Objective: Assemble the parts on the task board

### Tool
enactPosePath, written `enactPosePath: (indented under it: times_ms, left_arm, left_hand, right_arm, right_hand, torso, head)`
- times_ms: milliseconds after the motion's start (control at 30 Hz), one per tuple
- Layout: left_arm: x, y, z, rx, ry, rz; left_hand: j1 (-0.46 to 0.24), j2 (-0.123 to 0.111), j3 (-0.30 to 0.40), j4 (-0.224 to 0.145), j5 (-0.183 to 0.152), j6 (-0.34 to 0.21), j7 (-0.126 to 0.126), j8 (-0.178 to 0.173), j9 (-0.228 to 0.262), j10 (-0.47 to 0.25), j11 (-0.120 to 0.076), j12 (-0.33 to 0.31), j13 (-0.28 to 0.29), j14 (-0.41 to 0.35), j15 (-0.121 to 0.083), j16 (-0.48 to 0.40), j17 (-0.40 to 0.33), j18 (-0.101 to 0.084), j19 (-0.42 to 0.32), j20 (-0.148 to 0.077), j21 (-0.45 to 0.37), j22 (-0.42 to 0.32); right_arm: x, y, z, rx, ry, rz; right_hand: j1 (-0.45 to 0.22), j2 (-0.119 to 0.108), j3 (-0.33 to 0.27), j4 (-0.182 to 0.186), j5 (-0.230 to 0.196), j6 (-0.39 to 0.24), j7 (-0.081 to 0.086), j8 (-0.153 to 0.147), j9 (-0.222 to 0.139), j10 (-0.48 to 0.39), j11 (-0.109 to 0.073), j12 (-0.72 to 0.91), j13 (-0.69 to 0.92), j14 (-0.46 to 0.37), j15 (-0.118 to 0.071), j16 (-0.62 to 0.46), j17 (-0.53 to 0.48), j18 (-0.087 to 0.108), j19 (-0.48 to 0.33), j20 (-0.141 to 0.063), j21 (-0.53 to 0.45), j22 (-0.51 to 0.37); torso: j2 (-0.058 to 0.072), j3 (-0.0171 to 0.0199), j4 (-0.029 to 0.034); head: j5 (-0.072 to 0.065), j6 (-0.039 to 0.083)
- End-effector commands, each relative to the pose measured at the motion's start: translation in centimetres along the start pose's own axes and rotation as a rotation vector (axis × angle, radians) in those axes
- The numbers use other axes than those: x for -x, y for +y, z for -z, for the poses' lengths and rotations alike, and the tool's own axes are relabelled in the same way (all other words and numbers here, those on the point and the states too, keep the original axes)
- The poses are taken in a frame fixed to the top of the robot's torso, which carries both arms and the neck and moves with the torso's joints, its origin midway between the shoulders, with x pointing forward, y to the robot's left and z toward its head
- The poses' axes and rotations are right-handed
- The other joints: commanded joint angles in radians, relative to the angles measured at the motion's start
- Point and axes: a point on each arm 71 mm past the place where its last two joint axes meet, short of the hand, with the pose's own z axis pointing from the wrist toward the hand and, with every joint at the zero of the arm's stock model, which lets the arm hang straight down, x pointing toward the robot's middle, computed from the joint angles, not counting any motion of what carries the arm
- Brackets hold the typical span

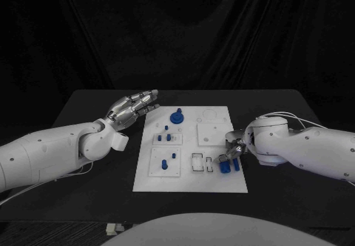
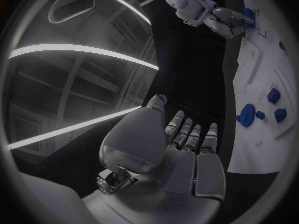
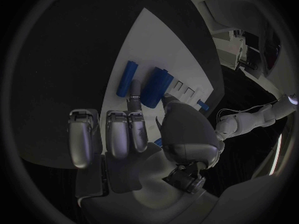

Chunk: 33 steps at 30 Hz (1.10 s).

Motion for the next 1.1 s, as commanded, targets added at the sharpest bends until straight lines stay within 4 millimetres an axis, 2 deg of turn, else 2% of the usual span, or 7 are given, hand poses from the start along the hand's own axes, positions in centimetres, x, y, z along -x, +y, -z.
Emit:
enactPosePath:
  times_ms: [33,200,300,433,767,933,1100]
  left_arm:
    - [-0.2,0.0,-0.1,-0.006,0.013,0.013]
    - [-0.1,0.0,-0.1,-0.005,0.013,0.012]
    - [-0.1,0.1,0.0,-0.004,0.011,0.012]
    - [-0.1,0.1,0.0,-0.003,0.011,0.011]
    - [-0.1,0.2,0.0,0.002,0.013,0.014]
    - [-0.1,0.2,0.0,0.005,0.015,0.015]
    - [-0.1,0.2,0.0,0.008,0.016,0.016]
  left_hand:
    - [-0.002,0.006,0.008,0.0,0.003,0.008,0.039,0.005,0.002,0.003,0.003,0.006,0.001,0.0,0.009,0.002,0.0,0.004,0.008,0.0,0.005,0.0]
    - [-0.002,0.006,0.008,0.0,0.003,0.008,0.039,0.005,0.002,0.003,0.003,0.006,0.001,0.0,0.009,0.002,0.0,0.004,0.008,0.0,0.005,0.0]
    - [-0.002,0.006,0.008,0.0,0.002,0.007,0.04,0.005,0.002,0.004,0.004,0.007,0.001,0.0,0.01,0.002,0.0,0.003,0.009,0.0,0.006,0.001]
    - [-0.002,0.006,0.008,0.0,0.002,0.007,0.04,0.005,0.002,0.004,0.004,0.007,0.001,0.0,0.01,0.002,0.0,0.003,0.009,0.0,0.006,0.001]
    - [-0.002,0.006,0.009,0.0,0.003,0.009,0.04,0.006,0.002,0.004,0.004,0.008,0.001,0.0,0.01,0.002,0.0,0.003,0.009,0.0,0.006,0.001]
    - [-0.002,0.006,0.009,0.0,0.003,0.009,0.04,0.006,0.002,0.004,0.004,0.008,0.001,0.0,0.01,0.002,0.0,0.003,0.009,0.0,0.006,0.001]
    - [-0.001,0.005,0.01,-0.001,0.004,0.009,0.04,0.006,0.002,0.005,0.004,0.009,0.001,-0.001,0.01,0.002,0.0,0.003,0.009,0.0,0.006,0.001]
  right_arm:
    - [-0.5,-0.2,-0.3,-0.005,0.006,-0.052]
    - [-0.5,-0.2,-0.3,0.02,0.005,-0.157]
    - [-0.5,-0.3,-0.3,0.038,0.004,-0.236]
    - [-0.6,-0.3,-0.1,0.062,0.006,-0.327]
    - [-0.6,0.3,1.0,0.135,0.035,-0.583]
    - [-0.4,0.9,1.3,0.154,0.044,-0.648]
    - [-0.4,1.6,1.0,0.159,0.076,-0.645]
  right_hand:
    - [0.054,0.002,0.021,-0.038,0.145,0.004,-0.009,0.002,0.012,0.105,-0.003,0.005,0.263,0.108,0.002,0.006,0.263,0.001,0.09,0.005,-0.007,0.252]
    - [0.108,0.002,0.064,-0.09,0.309,0.0,-0.017,0.013,0.045,0.105,-0.01,0.005,0.263,0.108,-0.005,0.006,0.263,0.001,0.089,-0.001,-0.01,0.251]
    - [0.136,0.0,0.113,-0.132,0.45,-0.006,-0.024,0.029,0.083,0.105,-0.017,0.005,0.263,0.108,-0.012,0.006,0.263,0.003,0.087,-0.008,-0.014,0.25]
    - [0.139,-0.004,0.153,-0.161,0.537,-0.024,-0.023,0.044,0.114,0.105,-0.017,0.005,0.263,0.108,-0.013,0.006,0.263,0.003,0.086,-0.01,-0.016,0.249]
    - [0.096,0.001,0.201,-0.19,0.578,-0.058,-0.019,0.075,0.171,0.105,-0.014,0.005,0.263,0.108,-0.01,0.006,0.263,0.0,0.091,-0.008,-0.007,0.253]
    - [0.07,0.005,0.208,-0.19,0.557,-0.066,-0.019,0.085,0.187,0.105,-0.014,0.005,0.263,0.108,-0.01,0.006,0.263,0.001,0.09,-0.007,-0.009,0.252]
    - [0.026,0.013,0.205,-0.177,0.465,-0.096,-0.012,0.09,0.202,0.105,-0.008,0.005,0.263,0.108,-0.005,0.006,0.263,0.002,0.089,-0.003,-0.012,0.251]
  torso:
    - [0.0,-0.0001,0.0001]
    - [0.0,0.0,0.0]
    - [0.0,-0.0001,0.0]
    - [0.0,-0.0001,0.0]
    - [0.0,-0.0003,-0.0003]
    - [0.0,-0.0004,0.0]
    - [0.0,-0.0006,0.0007]
  head:
    - [0.001,0.0]
    - [0.003,0.0]
    - [0.004,0.0]
    - [0.008,0.0]
    - [0.003,0.0]
    - [0.004,0.0]
    - [0.0,0.0]
